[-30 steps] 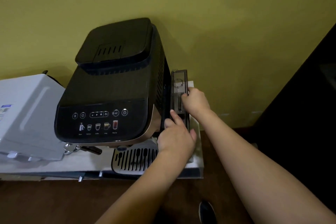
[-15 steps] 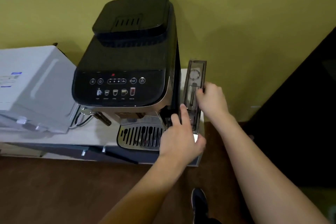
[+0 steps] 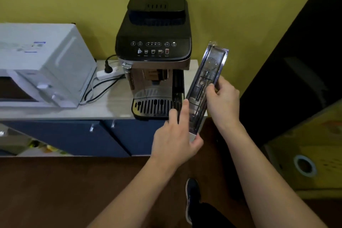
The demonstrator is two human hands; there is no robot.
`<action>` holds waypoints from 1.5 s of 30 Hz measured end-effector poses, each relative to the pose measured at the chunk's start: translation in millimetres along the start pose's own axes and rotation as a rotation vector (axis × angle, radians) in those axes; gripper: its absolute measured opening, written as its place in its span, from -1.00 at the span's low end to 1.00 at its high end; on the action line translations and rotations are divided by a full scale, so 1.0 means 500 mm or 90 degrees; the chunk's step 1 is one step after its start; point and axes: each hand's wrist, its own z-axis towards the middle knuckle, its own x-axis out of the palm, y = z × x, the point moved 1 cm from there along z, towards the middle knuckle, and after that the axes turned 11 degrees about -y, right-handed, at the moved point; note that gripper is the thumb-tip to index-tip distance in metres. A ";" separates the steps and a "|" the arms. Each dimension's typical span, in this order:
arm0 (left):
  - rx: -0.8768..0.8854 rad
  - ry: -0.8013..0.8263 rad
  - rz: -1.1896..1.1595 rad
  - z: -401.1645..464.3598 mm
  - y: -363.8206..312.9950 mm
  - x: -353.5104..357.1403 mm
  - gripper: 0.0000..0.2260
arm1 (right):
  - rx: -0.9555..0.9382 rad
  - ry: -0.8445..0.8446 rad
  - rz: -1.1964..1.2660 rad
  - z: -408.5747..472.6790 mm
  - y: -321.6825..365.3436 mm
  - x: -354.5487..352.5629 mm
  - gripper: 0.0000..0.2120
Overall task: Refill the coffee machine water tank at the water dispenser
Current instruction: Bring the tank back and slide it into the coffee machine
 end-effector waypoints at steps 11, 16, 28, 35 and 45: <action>-0.125 0.047 0.091 -0.153 0.019 -0.024 -0.21 | 0.035 0.195 0.053 -0.130 -0.043 0.056 -0.84; -0.192 0.070 0.089 -0.163 0.003 -0.001 -0.20 | 0.022 0.255 0.015 -0.126 -0.071 0.081 -0.84; -0.247 0.094 0.096 -0.070 -0.013 -0.002 -0.20 | -0.006 0.281 -0.034 -0.041 -0.057 0.120 -0.78; -0.241 0.112 0.103 -0.029 -0.018 0.011 -0.19 | -0.012 0.296 -0.061 -0.002 -0.049 0.131 -0.82; -0.220 0.099 0.104 -0.033 -0.011 0.010 -0.19 | -0.021 0.263 -0.078 -0.007 -0.060 0.140 -0.81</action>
